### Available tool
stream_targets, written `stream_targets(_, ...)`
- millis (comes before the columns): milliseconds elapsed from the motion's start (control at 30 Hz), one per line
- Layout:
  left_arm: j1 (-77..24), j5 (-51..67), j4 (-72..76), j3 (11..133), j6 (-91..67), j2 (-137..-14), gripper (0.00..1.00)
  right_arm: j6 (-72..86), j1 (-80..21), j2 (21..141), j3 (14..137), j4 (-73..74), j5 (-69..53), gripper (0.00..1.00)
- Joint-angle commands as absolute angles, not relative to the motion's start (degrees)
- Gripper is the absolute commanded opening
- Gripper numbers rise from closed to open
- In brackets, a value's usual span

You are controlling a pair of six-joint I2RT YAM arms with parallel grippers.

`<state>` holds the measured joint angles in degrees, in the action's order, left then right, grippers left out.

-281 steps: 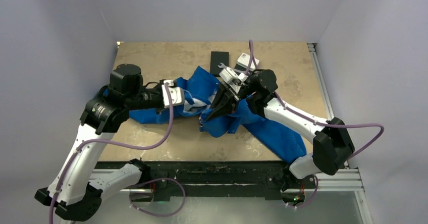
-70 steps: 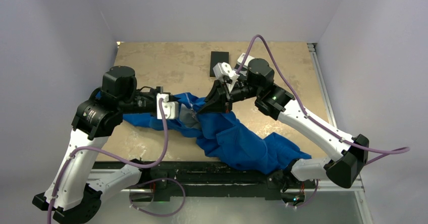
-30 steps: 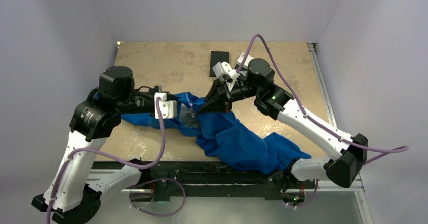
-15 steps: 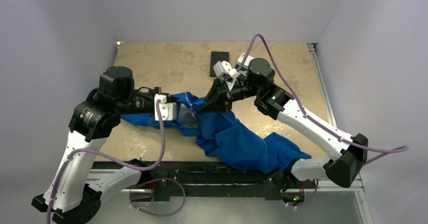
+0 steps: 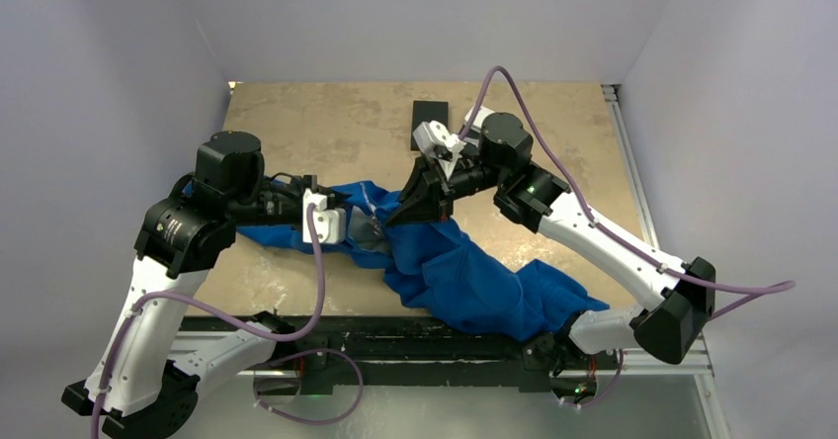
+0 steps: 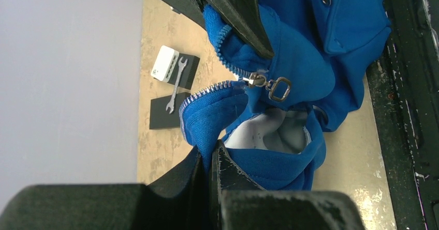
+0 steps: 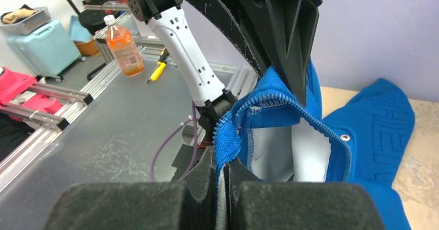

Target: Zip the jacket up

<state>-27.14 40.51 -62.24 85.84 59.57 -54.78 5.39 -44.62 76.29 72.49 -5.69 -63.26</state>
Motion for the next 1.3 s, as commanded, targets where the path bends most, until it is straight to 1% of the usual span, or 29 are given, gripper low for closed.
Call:
stream_targets(0, -27.34, 43.21, -60.70, 87.36, 61.22, -54.32, 0.00, 6.47, -44.99, 76.90, 75.78, -7.93, -66.58, 0.00)
stream_targets(333, -27.38, 43.79, -61.67, 87.06, 62.43, -54.20, 0.00, 8.23, -44.99, 76.90, 76.39, -10.84, -65.99, 0.00)
stream_targets(867, -27.40, 44.09, -63.45, 86.81, 63.98, -53.57, 0.00, 6.87, -45.01, 76.91, 77.75, -8.83, -64.43, 0.00)
stream_targets(1100, -27.38, 43.11, -57.76, 87.36, 58.61, -53.30, 0.00, 3.64, -45.00, 76.07, 75.35, -3.90, -63.42, 0.00)
stream_targets(1267, -27.34, 43.58, -58.85, 87.49, 59.31, -53.39, 0.00, 4.13, -45.00, 75.15, 74.37, -4.83, -63.45, 0.00)
